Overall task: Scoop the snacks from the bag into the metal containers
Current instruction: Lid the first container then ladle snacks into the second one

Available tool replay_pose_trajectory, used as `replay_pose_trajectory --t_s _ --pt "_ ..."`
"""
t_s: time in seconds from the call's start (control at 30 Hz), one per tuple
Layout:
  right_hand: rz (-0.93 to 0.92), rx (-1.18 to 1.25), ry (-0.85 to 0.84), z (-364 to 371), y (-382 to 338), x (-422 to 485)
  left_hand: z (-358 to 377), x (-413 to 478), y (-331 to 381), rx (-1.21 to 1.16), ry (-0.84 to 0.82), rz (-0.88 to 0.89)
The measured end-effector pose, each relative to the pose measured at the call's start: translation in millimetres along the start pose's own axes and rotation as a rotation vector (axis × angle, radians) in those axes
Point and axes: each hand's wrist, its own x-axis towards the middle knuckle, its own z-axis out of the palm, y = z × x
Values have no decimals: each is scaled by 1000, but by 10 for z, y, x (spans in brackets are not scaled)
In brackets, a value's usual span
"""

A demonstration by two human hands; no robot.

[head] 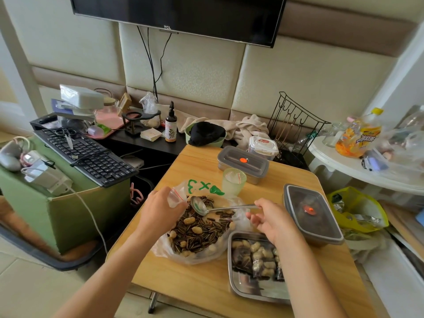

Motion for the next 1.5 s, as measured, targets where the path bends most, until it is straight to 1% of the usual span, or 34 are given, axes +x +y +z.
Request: replay_pose_trajectory --t_s 0.2,0.4,0.47,0.53,0.6,0.67,0.73,0.8,0.9,1.0,1.1,1.23,1.33,1.4,1.5 --pt "75 277 7 58 -17 -17 -5 9 -20 -43 67 -28" --pt "-3 229 87 165 3 -2 23 56 38 -50 96 -47" --pt "-109 96 142 207 17 10 29 74 74 -59 93 -61" --pt "-262 -73 192 241 16 -10 50 99 103 -86 94 -56" --pt "-393 -160 173 265 -10 -63 62 104 154 -96 62 -55" --pt "-530 -282 138 288 -26 -111 85 129 168 -67 -20 -72" --pt "-678 -408 159 314 -18 -148 113 167 146 -70 -75 -99" --pt "-807 -436 194 320 -20 -193 130 194 127 -86 -89 -127" --pt "-1025 -466 184 267 -45 -235 156 202 125 -119 -47 -151" --pt "-1215 -552 140 243 -59 -265 184 194 117 -181 9 -136" --pt "-1398 -604 151 298 -4 -218 181 160 143 -207 53 -109" --pt "-1511 -720 191 410 73 -140 129 99 230 -248 93 -36" --pt "-1589 -749 202 476 94 -176 80 72 266 -311 68 17" --pt "-1607 -740 182 495 112 -175 65 71 259 -348 50 64" --pt "-1568 -717 189 488 126 -173 33 40 291 -411 23 144"
